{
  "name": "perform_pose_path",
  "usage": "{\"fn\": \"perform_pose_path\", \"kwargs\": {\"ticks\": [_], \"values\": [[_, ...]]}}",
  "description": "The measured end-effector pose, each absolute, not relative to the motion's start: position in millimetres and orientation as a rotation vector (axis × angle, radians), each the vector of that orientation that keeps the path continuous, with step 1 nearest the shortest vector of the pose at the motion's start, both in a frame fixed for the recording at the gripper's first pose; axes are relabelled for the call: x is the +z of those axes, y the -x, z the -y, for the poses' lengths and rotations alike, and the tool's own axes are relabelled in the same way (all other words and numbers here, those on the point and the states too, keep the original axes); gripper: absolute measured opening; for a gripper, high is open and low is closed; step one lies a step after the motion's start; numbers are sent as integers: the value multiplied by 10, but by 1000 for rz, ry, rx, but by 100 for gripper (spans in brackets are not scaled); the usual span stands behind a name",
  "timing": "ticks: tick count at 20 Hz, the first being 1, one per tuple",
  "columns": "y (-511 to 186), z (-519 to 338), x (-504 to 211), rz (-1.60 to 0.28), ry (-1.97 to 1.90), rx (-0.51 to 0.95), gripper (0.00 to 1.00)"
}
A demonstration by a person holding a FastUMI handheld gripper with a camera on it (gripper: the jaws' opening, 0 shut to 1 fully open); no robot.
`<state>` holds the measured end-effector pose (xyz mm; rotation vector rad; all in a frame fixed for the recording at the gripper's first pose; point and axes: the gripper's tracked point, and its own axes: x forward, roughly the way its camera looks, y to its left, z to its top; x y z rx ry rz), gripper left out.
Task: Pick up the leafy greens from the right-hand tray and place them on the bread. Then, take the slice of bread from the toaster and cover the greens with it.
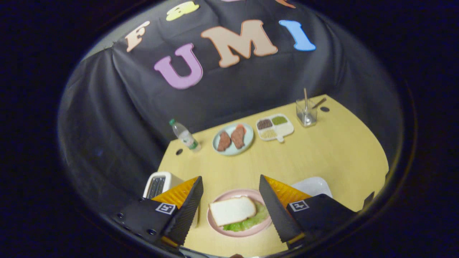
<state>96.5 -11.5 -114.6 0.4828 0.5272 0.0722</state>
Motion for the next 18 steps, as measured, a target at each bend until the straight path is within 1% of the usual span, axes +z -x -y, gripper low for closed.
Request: {"fn": "perform_pose_path", "kwargs": {"ticks": [3, 8, 13, 18], "values": [[-908, 362, -624, -333, -452, 77, 98], [-655, 721, -99, -132, -230, 33, 98], [-501, 998, -45, -85, -64, -35, 98], [-348, 1119, -67, -63, -26, -86, 98]]}}
